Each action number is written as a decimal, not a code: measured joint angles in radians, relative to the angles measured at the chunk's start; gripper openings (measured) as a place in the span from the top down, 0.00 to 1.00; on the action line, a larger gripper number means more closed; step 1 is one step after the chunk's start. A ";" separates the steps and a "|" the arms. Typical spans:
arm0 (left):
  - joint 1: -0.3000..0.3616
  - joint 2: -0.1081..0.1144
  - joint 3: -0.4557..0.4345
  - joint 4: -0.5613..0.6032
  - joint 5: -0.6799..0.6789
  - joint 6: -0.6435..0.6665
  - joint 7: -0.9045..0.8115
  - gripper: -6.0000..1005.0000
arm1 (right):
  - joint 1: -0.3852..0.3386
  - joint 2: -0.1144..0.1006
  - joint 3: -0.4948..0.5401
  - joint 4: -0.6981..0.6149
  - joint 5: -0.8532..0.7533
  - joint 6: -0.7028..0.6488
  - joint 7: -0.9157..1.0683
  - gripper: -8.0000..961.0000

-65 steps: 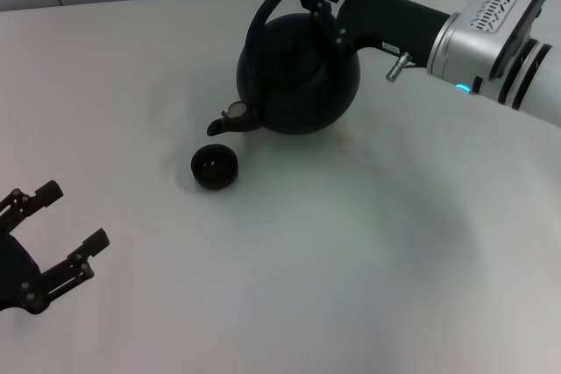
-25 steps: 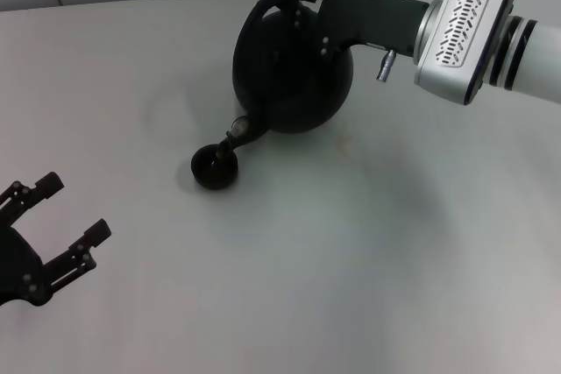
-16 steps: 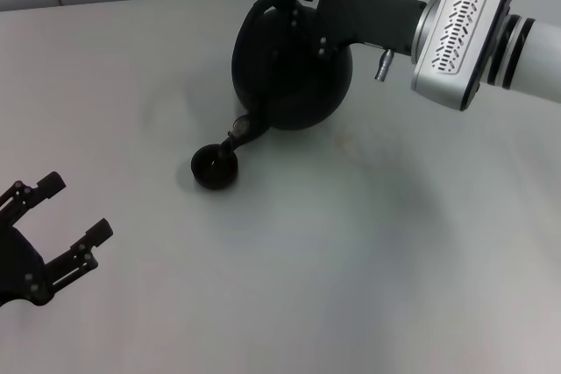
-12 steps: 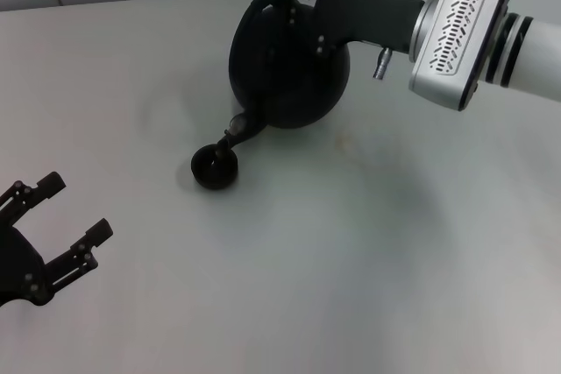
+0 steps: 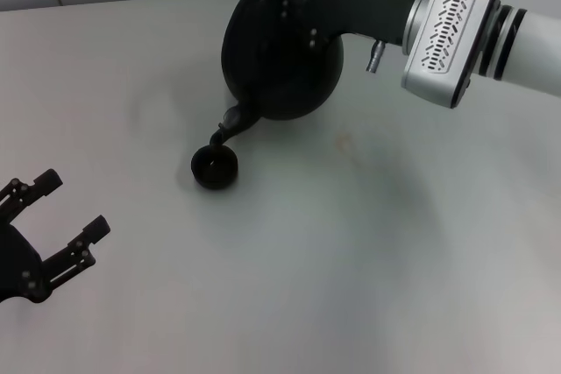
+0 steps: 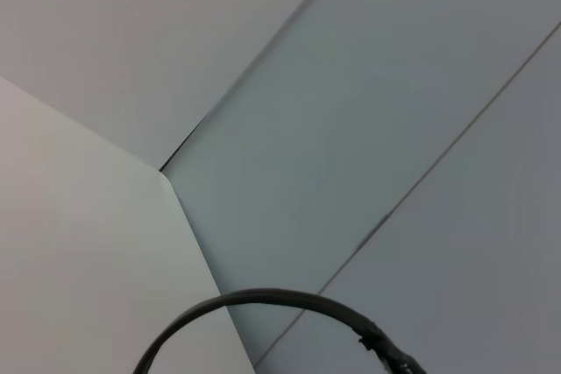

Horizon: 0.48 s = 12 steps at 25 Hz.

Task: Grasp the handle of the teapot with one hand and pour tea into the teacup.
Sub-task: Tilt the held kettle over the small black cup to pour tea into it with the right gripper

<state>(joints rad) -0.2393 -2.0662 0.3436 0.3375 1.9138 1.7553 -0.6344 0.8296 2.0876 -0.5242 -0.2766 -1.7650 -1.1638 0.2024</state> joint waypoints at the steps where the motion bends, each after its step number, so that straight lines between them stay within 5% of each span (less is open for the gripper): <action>1: 0.000 0.000 0.000 0.000 0.000 0.000 0.000 0.19 | 0.001 0.000 -0.002 0.000 0.000 0.001 0.000 0.91; 12: 0.000 0.003 0.000 -0.009 -0.011 0.001 -0.001 0.19 | 0.010 0.000 -0.013 0.004 0.000 0.004 -0.039 0.91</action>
<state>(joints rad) -0.2392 -2.0637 0.3436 0.3289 1.9026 1.7559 -0.6353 0.8392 2.0877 -0.5370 -0.2725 -1.7650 -1.1598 0.1636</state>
